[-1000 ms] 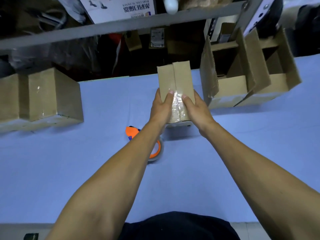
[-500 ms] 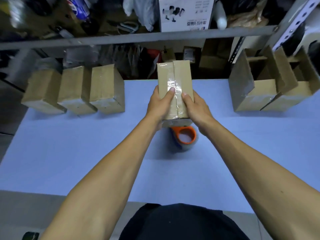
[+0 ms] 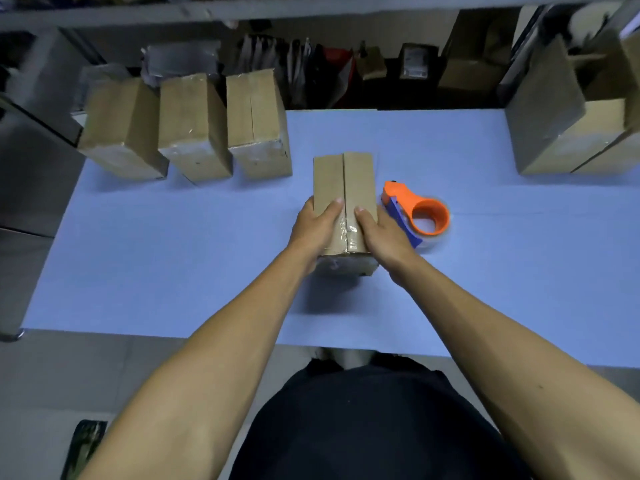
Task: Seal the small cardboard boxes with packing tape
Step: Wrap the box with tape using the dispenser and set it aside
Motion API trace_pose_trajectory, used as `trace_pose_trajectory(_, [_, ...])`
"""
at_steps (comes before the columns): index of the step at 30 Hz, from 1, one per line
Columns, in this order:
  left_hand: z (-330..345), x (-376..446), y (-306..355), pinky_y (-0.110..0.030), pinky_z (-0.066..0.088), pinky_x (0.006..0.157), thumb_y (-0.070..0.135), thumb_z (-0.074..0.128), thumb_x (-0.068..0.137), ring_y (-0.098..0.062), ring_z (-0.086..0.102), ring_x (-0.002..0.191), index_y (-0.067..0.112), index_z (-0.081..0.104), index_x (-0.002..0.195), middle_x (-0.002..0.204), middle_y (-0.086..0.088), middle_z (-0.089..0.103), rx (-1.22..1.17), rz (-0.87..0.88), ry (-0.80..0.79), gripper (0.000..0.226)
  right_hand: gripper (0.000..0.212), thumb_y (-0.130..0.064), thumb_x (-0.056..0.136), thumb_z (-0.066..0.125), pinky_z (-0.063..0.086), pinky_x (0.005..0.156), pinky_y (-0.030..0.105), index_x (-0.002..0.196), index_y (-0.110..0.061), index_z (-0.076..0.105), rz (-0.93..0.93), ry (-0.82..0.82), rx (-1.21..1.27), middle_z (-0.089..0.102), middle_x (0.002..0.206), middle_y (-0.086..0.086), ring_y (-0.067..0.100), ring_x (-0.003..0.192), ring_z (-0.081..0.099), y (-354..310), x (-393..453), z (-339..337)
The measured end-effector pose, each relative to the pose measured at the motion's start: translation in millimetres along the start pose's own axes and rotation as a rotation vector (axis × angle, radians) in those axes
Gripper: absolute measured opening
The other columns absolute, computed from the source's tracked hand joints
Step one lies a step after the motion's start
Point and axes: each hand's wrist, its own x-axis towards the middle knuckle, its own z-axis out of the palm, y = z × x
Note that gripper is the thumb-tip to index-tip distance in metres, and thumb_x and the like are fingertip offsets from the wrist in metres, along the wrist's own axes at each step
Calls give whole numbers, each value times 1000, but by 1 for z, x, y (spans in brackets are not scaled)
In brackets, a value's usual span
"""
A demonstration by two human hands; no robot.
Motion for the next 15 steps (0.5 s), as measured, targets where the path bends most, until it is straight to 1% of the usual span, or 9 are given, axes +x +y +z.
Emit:
trace_pose_trajectory(3, [6, -3, -20, -46, 56, 93, 64, 63, 69, -16, 71, 99, 33, 61, 119, 110, 9, 73, 29, -27, 10, 59, 70, -82, 75, 44, 47, 104, 41, 128, -38, 55, 20, 5, -6, 66, 121, -18, 11, 115, 61, 14, -3, 3])
trace_pose_trajectory(5, [10, -5, -28, -43, 54, 96, 68, 61, 70, -15, 68, 104, 37, 58, 119, 112, 12, 71, 90, -8, 23, 58, 69, -84, 75, 50, 47, 104, 38, 129, -41, 54, -1, 1, -19, 66, 121, -22, 6, 115, 61, 21, -4, 1])
trace_pose_trajectory(7, [11, -6, -30, -39, 51, 98, 63, 59, 82, -15, 65, 108, 37, 55, 123, 115, 13, 68, 167, 34, 23, 49, 65, -78, 79, 54, 47, 104, 37, 131, -39, 53, -17, 13, -43, 64, 124, -22, 6, 117, 60, 24, -4, -2])
trace_pose_trajectory(9, [9, -4, -31, -36, 50, 97, 54, 59, 90, -16, 64, 108, 34, 55, 127, 117, 11, 67, 192, 57, 28, 42, 56, -68, 88, 55, 44, 104, 31, 133, -36, 52, -34, 12, -89, 62, 129, -17, 11, 121, 57, 23, -4, -5])
trace_pose_trajectory(10, [7, -2, -32, -34, 50, 96, 52, 59, 92, -15, 64, 108, 33, 55, 129, 117, 10, 68, 202, 63, 29, 42, 52, -62, 92, 55, 42, 101, 28, 135, -33, 51, -40, 16, -121, 61, 131, -13, 13, 122, 55, 23, -3, -6])
trace_pose_trajectory(12, [5, -1, -33, -31, 50, 93, 48, 59, 94, -14, 64, 108, 32, 54, 132, 118, 10, 68, 227, 69, 27, 41, 49, -57, 95, 54, 39, 95, 25, 136, -29, 50, -64, 29, -164, 60, 133, -9, 17, 125, 54, 21, -3, -9])
trace_pose_trajectory(15, [5, -1, -33, -35, 51, 97, 52, 61, 91, -13, 65, 107, 34, 55, 131, 117, 11, 69, 246, 72, 42, 43, 50, -57, 96, 51, 39, 91, 26, 137, -29, 48, -80, 29, -213, 61, 132, -8, 20, 124, 55, 25, -1, -9])
